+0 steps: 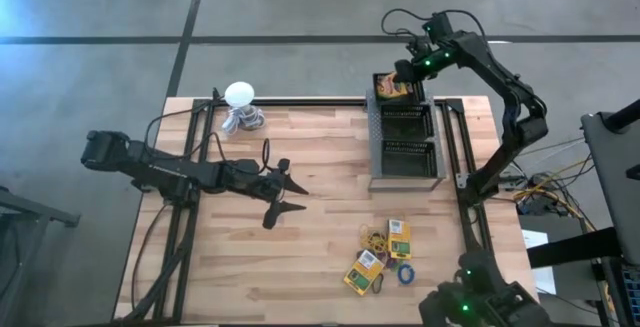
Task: Pick & Place Office Desk Supplies
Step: Put the crayon box into the top black bin on the shelf
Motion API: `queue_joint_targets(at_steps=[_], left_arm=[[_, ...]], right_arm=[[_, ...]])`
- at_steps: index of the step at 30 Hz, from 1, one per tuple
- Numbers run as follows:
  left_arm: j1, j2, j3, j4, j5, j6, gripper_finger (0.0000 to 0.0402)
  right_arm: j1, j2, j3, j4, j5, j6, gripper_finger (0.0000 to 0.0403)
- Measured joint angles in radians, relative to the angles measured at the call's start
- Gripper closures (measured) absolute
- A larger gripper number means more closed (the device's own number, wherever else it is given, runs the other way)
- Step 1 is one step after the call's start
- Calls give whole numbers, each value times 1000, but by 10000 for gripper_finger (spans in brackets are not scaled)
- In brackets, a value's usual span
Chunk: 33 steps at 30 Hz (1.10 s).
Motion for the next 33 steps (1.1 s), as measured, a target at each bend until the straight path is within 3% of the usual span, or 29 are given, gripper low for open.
queue_joint_targets(at_steps=[11, 25, 33], left_arm=[[0, 0, 0, 0, 0, 0, 201], [0, 0, 0, 0, 0, -11, 201], [0, 0, 0, 0, 0, -18, 201]], right_arm=[[0, 2, -4, -49, 58, -27, 359], [2, 3, -6, -51, 118, -60, 255], [2, -15, 18, -50, 173, -86, 243]])
